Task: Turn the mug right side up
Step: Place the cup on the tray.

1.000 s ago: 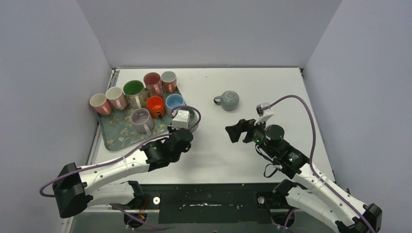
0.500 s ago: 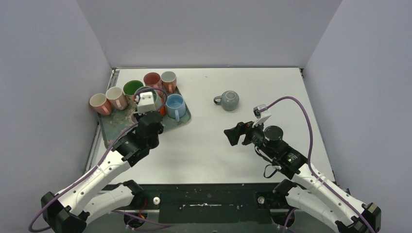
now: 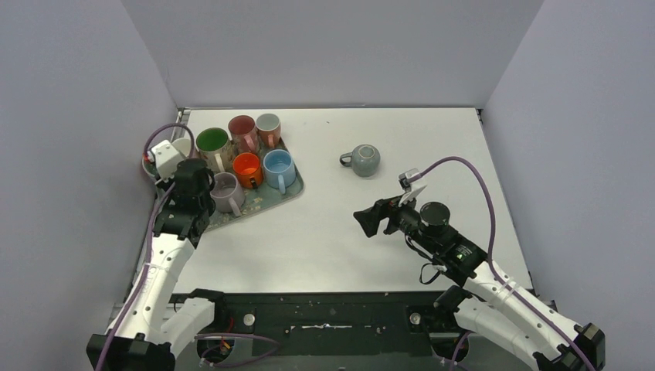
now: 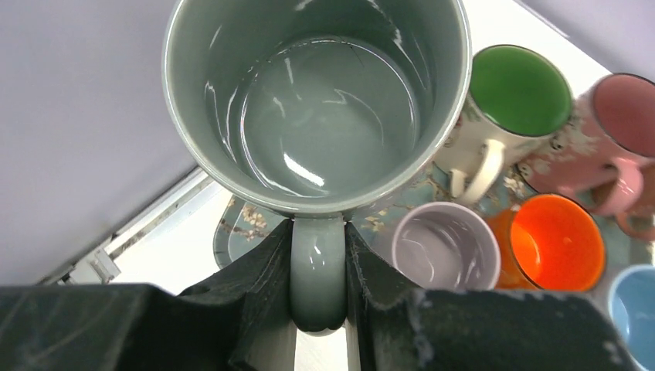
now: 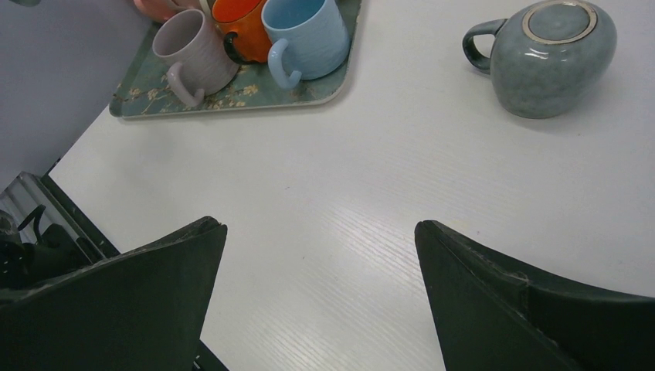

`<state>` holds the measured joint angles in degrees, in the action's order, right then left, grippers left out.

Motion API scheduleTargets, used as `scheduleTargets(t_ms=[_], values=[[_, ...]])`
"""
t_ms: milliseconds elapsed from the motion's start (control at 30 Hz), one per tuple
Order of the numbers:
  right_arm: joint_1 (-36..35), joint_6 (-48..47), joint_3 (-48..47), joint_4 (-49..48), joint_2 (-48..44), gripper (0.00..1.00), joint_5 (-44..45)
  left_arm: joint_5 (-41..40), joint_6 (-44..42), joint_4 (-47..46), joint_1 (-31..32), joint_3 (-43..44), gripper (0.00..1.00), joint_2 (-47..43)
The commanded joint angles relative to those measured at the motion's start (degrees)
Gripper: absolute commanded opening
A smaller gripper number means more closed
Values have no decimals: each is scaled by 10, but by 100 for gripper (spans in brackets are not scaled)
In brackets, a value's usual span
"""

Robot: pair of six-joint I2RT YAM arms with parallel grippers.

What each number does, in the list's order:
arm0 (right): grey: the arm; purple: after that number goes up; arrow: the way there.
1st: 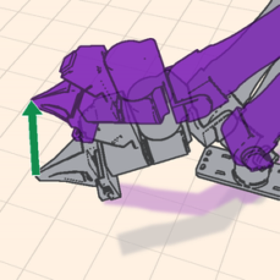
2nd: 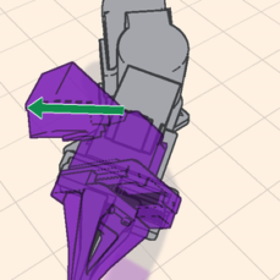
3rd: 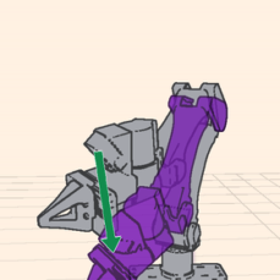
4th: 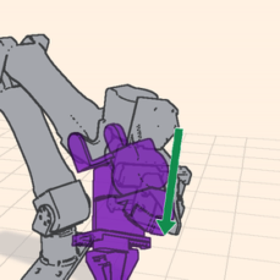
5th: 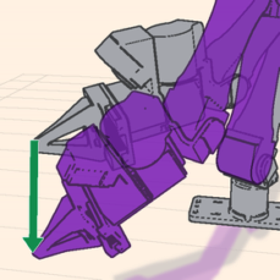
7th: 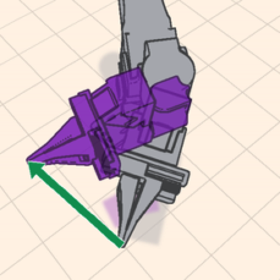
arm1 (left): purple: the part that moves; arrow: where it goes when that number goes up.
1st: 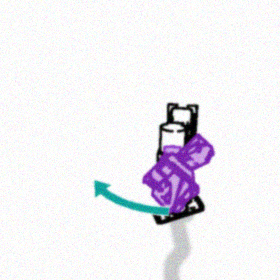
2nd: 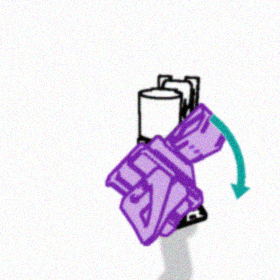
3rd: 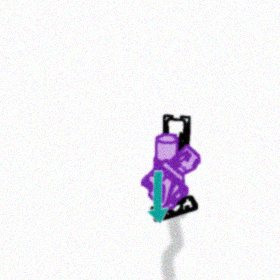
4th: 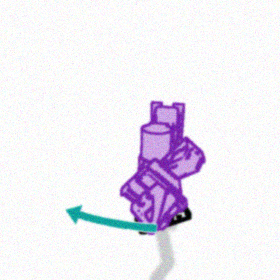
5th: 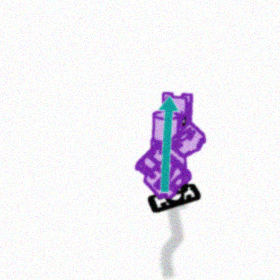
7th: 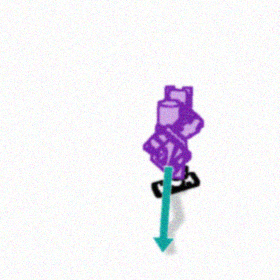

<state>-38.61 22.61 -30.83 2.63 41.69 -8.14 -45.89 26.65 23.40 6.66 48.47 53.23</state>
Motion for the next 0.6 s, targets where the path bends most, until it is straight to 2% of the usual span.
scheduleTargets(t_ms=[0, 133, 367, 567], values=[[3, -18, -21, -29, 16, 100, -41, 57, 77, -51, -58, -11, 0, 9], [3, -20, -18, -43, 27, 100, -53, 86, 79, -88, -87, -25, 0, 36], [3, -26, -17, -41, 37, 100, -52, 109, 150, -114, -91, -60, 0, 87], [3, -32, -20, -29, 28, 100, -50, 68, 153, -115, -92, -57, 0, 126]])
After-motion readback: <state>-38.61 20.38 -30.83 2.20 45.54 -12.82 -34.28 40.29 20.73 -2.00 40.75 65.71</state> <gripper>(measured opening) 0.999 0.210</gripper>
